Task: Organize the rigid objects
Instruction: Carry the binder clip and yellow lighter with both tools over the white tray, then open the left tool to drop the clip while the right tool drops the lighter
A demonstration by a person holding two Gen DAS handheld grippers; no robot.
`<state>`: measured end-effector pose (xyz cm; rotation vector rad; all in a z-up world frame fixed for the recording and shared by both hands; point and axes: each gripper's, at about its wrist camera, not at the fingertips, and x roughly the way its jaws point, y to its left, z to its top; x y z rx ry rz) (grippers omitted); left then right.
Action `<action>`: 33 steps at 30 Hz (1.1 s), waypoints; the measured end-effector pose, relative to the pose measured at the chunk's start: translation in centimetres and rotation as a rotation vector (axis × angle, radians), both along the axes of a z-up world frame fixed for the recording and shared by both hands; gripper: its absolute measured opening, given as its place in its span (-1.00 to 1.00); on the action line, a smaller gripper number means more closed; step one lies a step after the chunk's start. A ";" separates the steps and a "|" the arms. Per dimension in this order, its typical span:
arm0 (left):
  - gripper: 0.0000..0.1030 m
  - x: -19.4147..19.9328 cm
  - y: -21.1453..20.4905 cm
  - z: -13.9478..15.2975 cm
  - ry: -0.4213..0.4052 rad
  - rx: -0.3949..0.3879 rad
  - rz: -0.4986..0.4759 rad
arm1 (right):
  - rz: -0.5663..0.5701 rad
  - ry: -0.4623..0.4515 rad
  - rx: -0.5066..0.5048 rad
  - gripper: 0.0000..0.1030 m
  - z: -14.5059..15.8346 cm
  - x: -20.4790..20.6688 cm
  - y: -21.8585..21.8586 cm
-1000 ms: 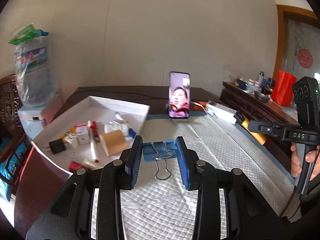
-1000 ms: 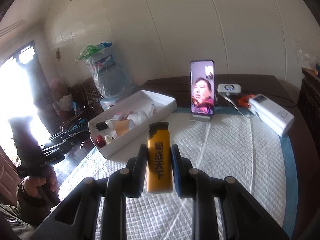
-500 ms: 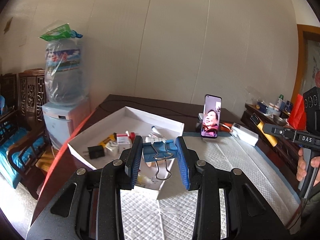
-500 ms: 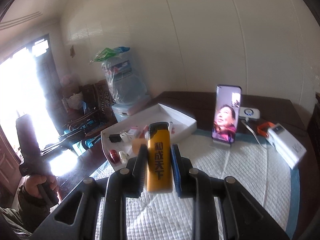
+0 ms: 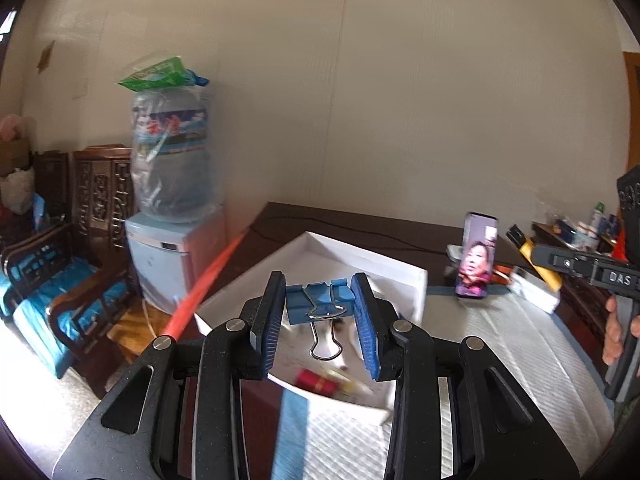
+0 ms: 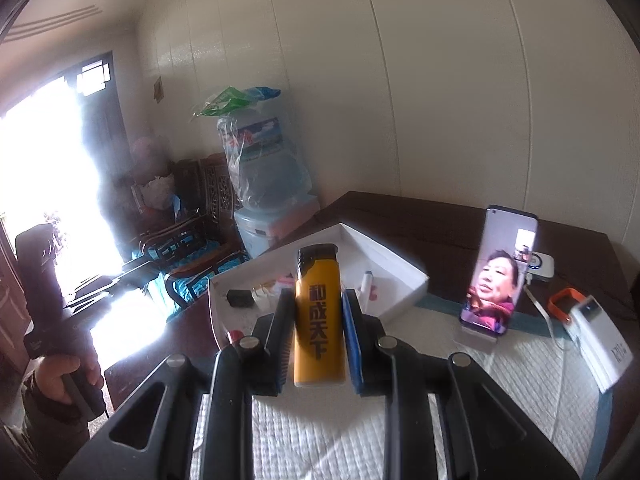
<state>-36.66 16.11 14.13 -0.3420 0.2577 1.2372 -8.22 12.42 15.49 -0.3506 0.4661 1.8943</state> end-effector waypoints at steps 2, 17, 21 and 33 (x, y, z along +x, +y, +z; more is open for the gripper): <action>-0.35 0.0 1.2 0.0 0.031 0.012 0.043 | 0.006 0.004 -0.014 -0.56 -0.1 -0.4 0.8; -0.35 6.2 12.5 -4.3 0.106 -0.140 0.090 | -0.002 0.189 -0.236 -0.56 -6.5 -3.1 11.7; -0.35 7.4 14.7 -5.8 0.108 -0.191 0.083 | -0.036 0.188 -0.262 -0.56 -8.1 -2.9 13.0; 0.99 7.0 17.0 -8.3 0.087 -0.271 0.177 | -0.034 0.176 -0.270 0.68 -10.7 -3.9 14.4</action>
